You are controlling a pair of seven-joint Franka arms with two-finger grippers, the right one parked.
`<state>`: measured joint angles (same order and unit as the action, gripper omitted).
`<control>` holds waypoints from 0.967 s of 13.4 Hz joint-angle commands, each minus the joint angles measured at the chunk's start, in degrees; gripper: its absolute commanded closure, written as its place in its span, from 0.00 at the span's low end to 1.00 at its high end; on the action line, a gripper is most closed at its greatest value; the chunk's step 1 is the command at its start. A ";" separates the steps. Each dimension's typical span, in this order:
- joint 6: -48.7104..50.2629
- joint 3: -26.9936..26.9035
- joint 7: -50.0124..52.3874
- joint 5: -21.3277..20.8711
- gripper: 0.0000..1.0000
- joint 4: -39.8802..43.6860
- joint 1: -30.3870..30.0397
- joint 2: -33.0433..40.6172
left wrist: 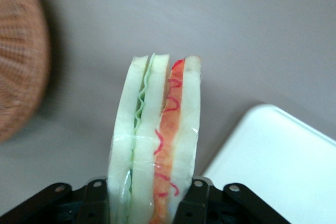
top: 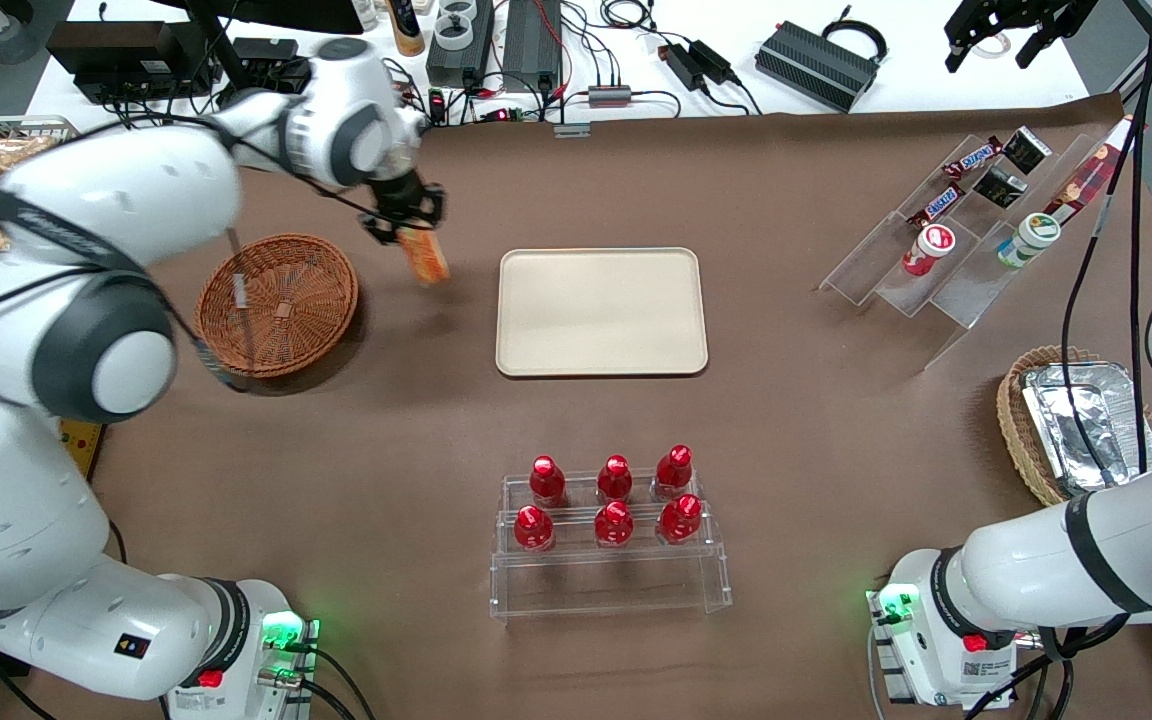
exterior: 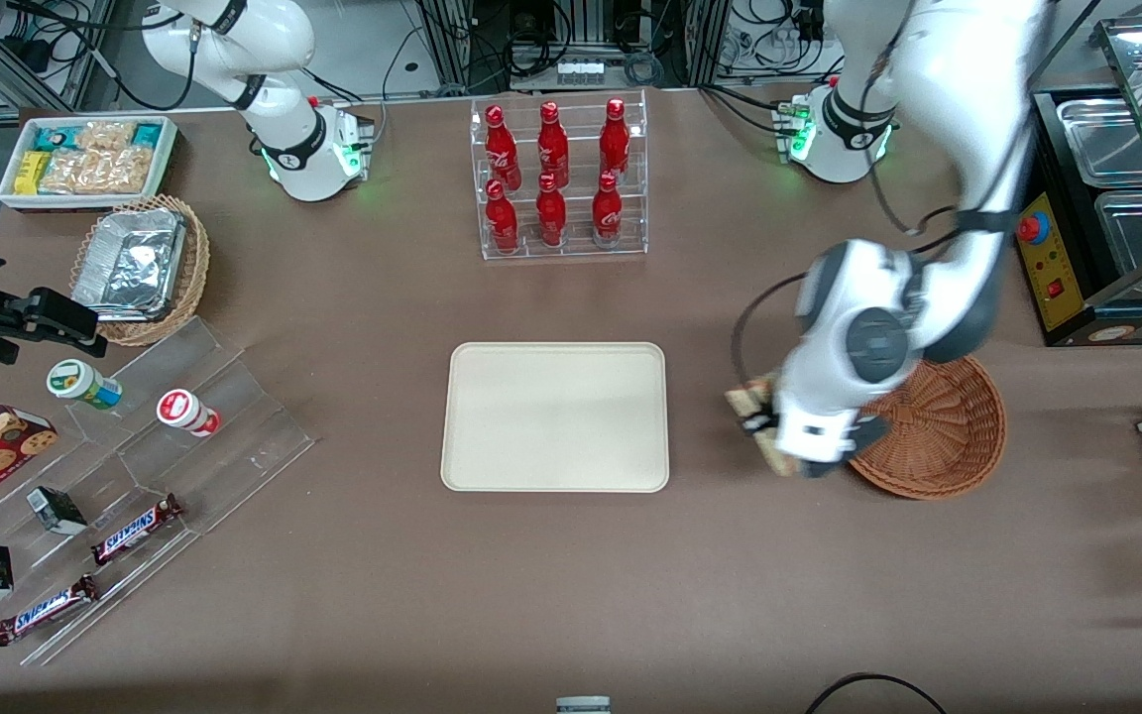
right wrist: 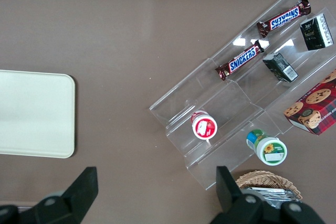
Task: Place sandwich from basket to tray
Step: 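Lift the sandwich and carry it over the cream tray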
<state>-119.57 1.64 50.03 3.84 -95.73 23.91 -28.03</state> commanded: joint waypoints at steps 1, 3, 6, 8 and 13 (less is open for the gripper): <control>1.18 0.46 -0.46 1.17 0.64 10.02 5.16 -7.38; -1.00 1.52 -0.81 1.44 0.64 10.99 8.41 -9.67; -5.57 1.61 -3.69 1.35 0.61 11.52 12.82 -13.97; -5.76 1.70 -5.64 1.26 0.59 12.93 12.91 -16.08; -5.50 1.61 -11.96 1.35 0.55 13.90 13.18 -17.94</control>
<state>-125.91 3.56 40.70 4.55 -83.79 36.85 -45.07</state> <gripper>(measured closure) 0.573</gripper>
